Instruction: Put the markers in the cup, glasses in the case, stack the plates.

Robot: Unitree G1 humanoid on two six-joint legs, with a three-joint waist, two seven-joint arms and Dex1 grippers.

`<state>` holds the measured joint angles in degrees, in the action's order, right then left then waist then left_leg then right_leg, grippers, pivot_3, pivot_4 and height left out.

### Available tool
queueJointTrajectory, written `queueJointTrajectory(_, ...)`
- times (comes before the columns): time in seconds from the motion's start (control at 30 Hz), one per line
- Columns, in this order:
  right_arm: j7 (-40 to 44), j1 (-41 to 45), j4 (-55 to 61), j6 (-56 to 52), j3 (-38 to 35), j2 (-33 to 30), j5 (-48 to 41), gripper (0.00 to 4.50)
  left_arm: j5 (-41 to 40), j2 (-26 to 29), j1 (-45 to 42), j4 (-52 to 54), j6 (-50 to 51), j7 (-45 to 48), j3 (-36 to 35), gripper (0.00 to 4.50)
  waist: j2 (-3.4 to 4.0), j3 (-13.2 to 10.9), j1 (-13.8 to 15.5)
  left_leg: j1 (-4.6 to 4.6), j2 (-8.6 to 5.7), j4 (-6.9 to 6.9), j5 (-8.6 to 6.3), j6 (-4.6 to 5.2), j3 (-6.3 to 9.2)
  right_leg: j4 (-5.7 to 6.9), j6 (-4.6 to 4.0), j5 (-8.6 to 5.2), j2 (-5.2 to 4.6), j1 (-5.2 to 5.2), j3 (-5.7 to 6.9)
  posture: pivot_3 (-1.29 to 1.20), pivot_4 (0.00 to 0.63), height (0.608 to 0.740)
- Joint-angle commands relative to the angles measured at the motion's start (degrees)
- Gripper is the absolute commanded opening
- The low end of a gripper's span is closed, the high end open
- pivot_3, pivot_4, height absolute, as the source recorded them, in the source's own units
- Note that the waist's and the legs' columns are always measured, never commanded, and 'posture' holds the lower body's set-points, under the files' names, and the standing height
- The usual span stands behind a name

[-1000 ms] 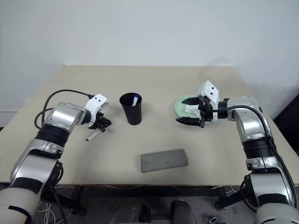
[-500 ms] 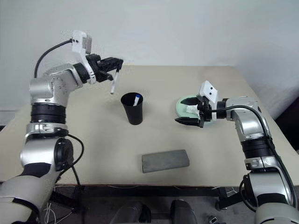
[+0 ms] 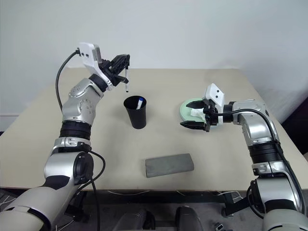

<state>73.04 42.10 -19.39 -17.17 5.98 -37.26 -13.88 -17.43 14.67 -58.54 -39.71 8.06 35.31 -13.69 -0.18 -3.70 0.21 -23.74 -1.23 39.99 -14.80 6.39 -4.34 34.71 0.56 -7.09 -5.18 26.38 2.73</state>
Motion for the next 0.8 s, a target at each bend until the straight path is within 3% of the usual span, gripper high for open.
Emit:
queueJointTrajectory(0.03,-0.20,0.72,2.04,0.50,-1.25,-0.41,-0.65,4.50,-0.23,-0.46,0.06,-0.48,-3.14,1.18,0.52,0.10,0.00,0.00,0.00,0.00,0.00,0.01,0.00,0.00,0.00,0.00,0.00,0.00,0.00,0.00,0.00,0.00,0.000,0.738)
queueJointTrajectory(0.8,-0.43,0.70,1.64,0.67,-1.36,-0.51,-0.64,4.50,-1.04,-3.05,5.49,-1.08,-4.15,7.51,2.71,0.10,0.00,0.00,0.27,-0.01,0.06,0.10,-0.01,0.04,0.02,-0.01,-0.01,0.01,0.07,-0.04,0.01,0.00,0.000,0.738)
